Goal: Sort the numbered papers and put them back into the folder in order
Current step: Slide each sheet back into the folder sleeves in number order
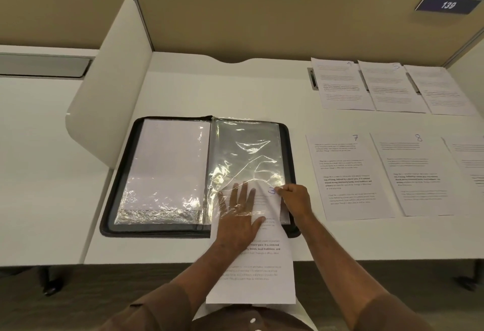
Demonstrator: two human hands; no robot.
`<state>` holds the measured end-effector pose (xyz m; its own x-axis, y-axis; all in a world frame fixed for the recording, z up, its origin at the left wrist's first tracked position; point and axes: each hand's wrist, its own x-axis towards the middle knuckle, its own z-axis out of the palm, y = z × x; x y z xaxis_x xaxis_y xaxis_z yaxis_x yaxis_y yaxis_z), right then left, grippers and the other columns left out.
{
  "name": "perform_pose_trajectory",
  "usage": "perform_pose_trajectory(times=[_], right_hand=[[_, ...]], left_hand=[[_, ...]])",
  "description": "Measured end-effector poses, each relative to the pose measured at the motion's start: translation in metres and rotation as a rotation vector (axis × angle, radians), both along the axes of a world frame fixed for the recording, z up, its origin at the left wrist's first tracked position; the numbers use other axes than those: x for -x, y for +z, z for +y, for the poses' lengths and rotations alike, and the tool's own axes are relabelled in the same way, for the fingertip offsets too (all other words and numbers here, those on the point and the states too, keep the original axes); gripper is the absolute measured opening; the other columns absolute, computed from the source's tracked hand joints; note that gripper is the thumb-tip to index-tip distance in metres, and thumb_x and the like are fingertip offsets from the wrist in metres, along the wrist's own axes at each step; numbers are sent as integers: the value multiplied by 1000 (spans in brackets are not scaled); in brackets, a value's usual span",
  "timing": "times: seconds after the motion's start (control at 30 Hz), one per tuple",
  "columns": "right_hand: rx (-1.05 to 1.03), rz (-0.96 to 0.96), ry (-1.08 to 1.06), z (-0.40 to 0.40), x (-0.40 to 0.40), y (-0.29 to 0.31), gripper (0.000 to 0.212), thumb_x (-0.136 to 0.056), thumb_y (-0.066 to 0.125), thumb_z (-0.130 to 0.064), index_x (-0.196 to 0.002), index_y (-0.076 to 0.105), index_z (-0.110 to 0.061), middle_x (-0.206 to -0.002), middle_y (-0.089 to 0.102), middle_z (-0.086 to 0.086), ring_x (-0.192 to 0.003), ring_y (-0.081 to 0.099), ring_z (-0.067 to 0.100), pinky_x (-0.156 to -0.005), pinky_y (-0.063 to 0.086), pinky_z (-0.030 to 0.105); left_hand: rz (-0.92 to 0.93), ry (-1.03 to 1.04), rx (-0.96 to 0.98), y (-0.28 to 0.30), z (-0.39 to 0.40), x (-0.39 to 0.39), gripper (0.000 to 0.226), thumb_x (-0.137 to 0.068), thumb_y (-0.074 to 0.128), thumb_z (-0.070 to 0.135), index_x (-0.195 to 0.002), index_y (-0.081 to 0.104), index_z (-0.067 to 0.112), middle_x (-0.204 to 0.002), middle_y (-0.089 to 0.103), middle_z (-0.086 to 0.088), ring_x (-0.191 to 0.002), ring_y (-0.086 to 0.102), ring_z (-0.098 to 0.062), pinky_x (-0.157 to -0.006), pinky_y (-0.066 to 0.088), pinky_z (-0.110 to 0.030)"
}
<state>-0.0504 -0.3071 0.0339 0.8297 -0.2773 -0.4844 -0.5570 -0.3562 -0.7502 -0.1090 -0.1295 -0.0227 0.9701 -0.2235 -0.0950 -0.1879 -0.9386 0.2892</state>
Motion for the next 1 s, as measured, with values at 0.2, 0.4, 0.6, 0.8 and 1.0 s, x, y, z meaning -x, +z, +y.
perform_pose_trajectory(times=[0.2, 0.4, 0.6, 0.8, 1.0], right_hand=[[-83, 20, -36, 1, 0, 4, 20, -93, 72, -21, -81, 65, -8, -80, 72, 5, -71, 73, 21, -65, 63, 36], [-30, -1, -23, 5, -1, 8, 24, -97, 66, -23, -81, 71, -6, -82, 72, 13, -73, 67, 26, -68, 57, 38], [-21, -40, 0, 3, 3, 20, 20, -96, 66, -20, -77, 74, -21, -81, 74, 5, -67, 68, 20, -54, 54, 26], [27, -58, 30, 5, 6, 25, 28, -98, 61, -20, -73, 73, -19, -71, 73, 6, -58, 66, 22, -59, 57, 35], [33, -47, 29, 3, 3, 27, 24, -98, 61, -18, -76, 70, -20, -77, 72, 4, -67, 69, 23, -69, 61, 38]], left_hand=[[-64, -2, 1, -3, 1, -18, 73, -99, 36, 50, -159, 24, 10, -168, 10, -14, -155, 7, -32, -120, 11, -54], [-127, -120, -4, 7, 1, 2, 65, -102, 39, 46, -161, 14, 35, -170, -3, -5, -155, -4, -25, -122, -8, -50], [-56, -70, -1, 2, 12, 1, 54, -107, 10, 46, -160, 16, 37, -169, 8, -4, -156, 2, -32, -119, 5, -66], [-47, -104, -36, -2, 6, -19, 65, -103, 22, 57, -161, 18, 29, -168, 7, -13, -154, 7, -38, -117, 9, -72], [-39, -124, -13, 0, 5, -40, 70, -103, 14, 61, -162, 6, 25, -168, -12, -11, -155, -4, -34, -121, -3, -57]])
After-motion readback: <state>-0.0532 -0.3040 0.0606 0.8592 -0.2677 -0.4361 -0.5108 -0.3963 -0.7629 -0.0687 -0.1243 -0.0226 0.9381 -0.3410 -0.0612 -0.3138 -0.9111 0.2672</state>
